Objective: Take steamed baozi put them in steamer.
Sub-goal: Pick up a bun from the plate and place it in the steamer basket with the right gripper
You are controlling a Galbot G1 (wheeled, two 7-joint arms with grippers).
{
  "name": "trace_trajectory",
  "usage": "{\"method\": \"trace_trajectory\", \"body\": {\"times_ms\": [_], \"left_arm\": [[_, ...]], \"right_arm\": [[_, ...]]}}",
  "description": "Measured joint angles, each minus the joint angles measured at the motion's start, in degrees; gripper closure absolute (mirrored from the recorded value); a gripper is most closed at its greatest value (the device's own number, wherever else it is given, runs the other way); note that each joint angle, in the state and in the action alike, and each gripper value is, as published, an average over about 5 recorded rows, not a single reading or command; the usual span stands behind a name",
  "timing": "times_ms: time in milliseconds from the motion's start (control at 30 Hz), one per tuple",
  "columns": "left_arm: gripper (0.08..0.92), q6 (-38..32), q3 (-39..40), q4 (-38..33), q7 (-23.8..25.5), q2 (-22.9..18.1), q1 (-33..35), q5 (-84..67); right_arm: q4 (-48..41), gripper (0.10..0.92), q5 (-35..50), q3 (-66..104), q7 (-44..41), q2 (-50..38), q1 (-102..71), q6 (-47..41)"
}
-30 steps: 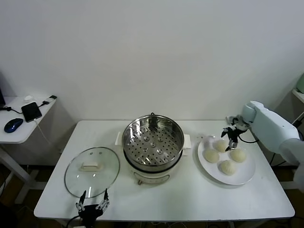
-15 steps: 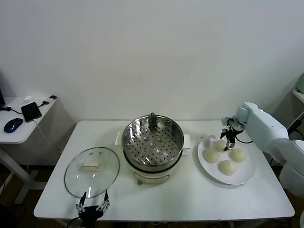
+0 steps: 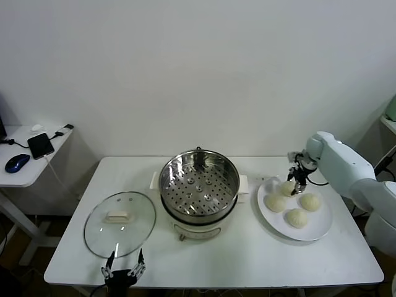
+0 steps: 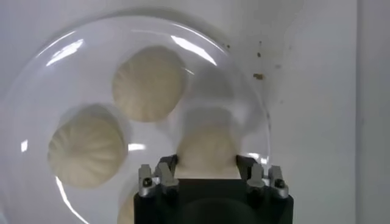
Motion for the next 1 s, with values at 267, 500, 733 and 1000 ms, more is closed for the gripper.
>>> {"method": "trace_trajectory", "body": {"times_ms": [267,500,733,1000], "left_arm": [[0.177,0.52,0.62,-1.21,0.0,-0.51,0.26,0.74],[0.177,0.64,0.37,-2.21,-0.11,-0.56,0.41,0.88],[0.177,0.59,0.53,-2.33,-0.08,-0.55,0.35,1.18],[0.177,0.39,0.7,-1.67,-0.1,-0.21,-0.05,1.38]], "right_arm": [[12.74,0.374,9.13,-13.56,-0.72,-0.38,14.08,1.53],[26.25,0.388,16.44,-22.14,-0.43,2.84,26.54,5.42],[37.08,0.389,14.31,-25.34,1.29,6.87,30.85,14.64],[39.59,0.381,0.34,-24.15,5.22,10.55,26.91,25.81]]}}
